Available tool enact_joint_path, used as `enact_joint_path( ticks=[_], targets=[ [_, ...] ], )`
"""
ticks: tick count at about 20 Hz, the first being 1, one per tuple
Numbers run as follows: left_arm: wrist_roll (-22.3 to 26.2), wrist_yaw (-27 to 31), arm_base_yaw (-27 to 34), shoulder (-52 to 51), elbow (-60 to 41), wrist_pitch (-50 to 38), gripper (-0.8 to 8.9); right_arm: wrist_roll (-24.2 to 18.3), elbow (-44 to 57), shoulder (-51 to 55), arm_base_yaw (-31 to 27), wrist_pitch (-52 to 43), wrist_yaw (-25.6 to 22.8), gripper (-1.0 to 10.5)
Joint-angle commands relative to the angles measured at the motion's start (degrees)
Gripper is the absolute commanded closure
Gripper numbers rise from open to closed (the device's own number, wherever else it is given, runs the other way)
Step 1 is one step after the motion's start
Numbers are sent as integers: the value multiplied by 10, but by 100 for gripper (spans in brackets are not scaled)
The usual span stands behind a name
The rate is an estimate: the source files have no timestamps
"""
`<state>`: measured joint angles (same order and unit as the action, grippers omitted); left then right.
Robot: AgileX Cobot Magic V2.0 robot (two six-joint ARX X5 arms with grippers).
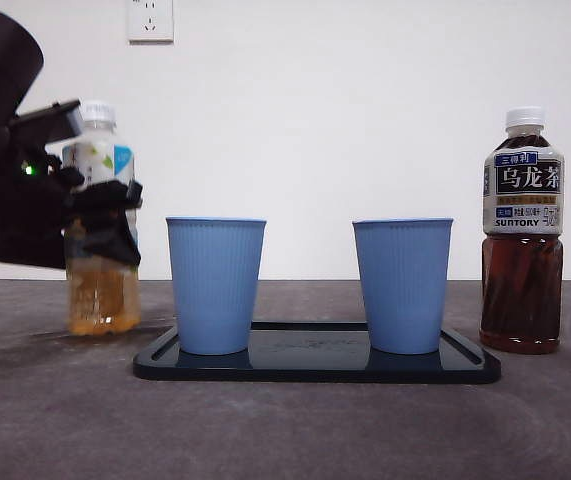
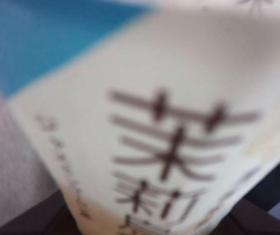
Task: Pour the drink into the cup
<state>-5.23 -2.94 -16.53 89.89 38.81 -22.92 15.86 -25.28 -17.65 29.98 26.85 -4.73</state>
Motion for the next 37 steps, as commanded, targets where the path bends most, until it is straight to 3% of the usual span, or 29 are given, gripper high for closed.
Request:
enact_joint_path(
  ticks=[1, 8, 12, 18, 22, 29, 37],
  targets=[
    [7, -1, -2, 9, 7, -26, 605, -4, -7, -1, 4, -2, -3, 542],
    [7, -1, -2, 9, 7, -7, 593, -4, -7, -1, 4, -2, -3, 542],
    [7, -1, -2, 9, 8, 11, 427, -5, -7, -1, 4, -2, -3, 542],
    [6, -1, -2, 7, 8, 31, 396, -5, -7, -1, 4, -2, -3, 542],
    [4, -1, -2, -2, 8, 59, 281, -4, -7, -1, 4, -2, -3, 542],
    [-1, -1, -2, -91, 8, 155, 281, -4, -7, -2, 3, -2, -3, 542],
    [-35, -2, -15, -277, 8, 366, 286, 5, -7, -2, 3, -2, -17, 542]
  ],
)
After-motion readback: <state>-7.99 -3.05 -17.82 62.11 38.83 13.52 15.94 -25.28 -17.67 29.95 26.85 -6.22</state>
